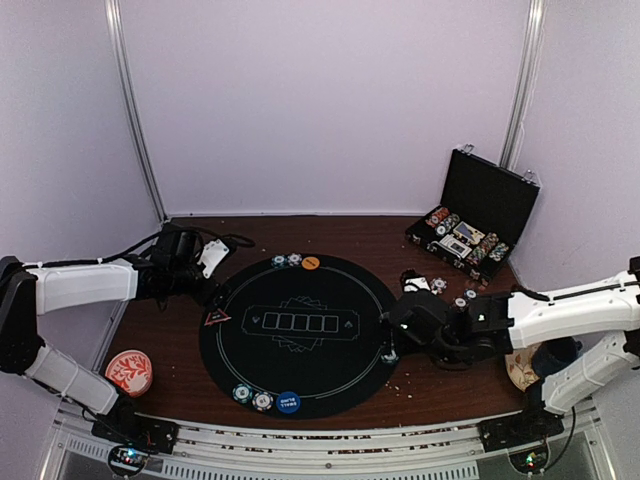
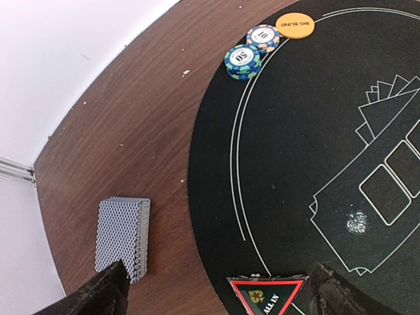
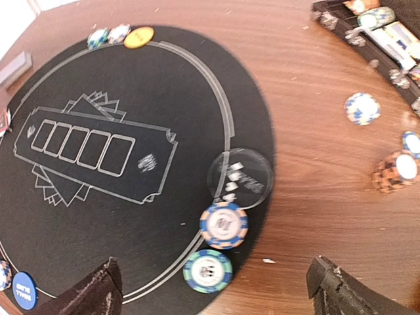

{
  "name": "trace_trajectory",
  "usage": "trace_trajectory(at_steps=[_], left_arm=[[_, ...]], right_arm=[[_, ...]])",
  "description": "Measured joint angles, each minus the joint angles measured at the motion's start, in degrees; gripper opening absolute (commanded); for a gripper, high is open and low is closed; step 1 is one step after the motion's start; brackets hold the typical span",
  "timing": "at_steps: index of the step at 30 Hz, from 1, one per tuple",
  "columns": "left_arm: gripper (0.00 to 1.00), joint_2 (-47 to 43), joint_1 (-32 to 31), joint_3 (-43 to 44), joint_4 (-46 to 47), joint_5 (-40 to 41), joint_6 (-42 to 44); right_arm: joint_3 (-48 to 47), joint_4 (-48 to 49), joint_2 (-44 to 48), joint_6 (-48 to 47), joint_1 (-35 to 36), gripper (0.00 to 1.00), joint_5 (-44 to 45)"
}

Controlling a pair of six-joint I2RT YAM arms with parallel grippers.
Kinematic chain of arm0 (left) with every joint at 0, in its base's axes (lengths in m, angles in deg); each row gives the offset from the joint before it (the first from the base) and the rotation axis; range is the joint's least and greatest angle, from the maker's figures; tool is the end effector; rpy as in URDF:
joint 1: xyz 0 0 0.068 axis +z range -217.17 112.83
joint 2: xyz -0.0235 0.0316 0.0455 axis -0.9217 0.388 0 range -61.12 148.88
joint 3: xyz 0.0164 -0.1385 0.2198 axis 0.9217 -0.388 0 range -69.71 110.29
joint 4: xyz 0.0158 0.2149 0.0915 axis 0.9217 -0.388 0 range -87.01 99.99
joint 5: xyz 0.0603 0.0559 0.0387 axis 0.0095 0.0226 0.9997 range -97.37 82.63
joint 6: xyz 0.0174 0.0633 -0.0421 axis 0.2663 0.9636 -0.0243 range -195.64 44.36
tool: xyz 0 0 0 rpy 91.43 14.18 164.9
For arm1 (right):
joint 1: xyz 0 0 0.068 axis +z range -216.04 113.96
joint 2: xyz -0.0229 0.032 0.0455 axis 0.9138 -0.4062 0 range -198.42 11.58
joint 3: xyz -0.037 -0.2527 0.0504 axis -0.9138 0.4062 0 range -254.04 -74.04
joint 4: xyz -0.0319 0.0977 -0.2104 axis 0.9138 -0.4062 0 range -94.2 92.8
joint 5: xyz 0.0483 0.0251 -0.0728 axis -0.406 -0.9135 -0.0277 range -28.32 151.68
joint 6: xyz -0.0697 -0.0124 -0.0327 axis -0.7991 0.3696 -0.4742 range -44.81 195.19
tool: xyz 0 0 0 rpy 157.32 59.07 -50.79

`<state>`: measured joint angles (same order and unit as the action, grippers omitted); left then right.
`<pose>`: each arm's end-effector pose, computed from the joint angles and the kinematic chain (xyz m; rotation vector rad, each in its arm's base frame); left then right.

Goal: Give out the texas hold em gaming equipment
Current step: Pick up the pile of poker chips from the pile of poker chips.

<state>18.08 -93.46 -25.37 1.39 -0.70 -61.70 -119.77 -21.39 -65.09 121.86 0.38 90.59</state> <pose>0.2597 -0.1197 0.1897 0.7438 2.2008 0.0273 0.1309 0.2194 0.1899 -0.2186 2.3809 0.2860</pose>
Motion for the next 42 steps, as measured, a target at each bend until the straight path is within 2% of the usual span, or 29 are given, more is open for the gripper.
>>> trace_trajectory(at_steps=[5,14,20,33,42], left_arm=[[0.98,0.0,0.0,0.0,0.0,0.0,0.0],[0.98,0.0,0.0,0.0,0.0,0.2,0.0],[0.98,0.5,0.0,0.0,0.0,0.2,0.0],[0.98,0.6,0.0,0.0,0.0,0.2,0.0],[0.98,0.6,0.0,0.0,0.0,0.2,0.0]], right_arm=[[0.8,-3.0,4.8,-1.2,-4.6,1.00,1.4],[1.2,-1.3,5.6,-11.5,-29.4,1.00,-3.8],[1.2,1.7,0.5,-16.6,-39.4,1.00,-8.4],[2.1,7.9,-9.4,-18.3,-45.0,0.91,-11.6],[3.5,9.5,-9.8,-18.5,-45.1,0.82,-12.7]])
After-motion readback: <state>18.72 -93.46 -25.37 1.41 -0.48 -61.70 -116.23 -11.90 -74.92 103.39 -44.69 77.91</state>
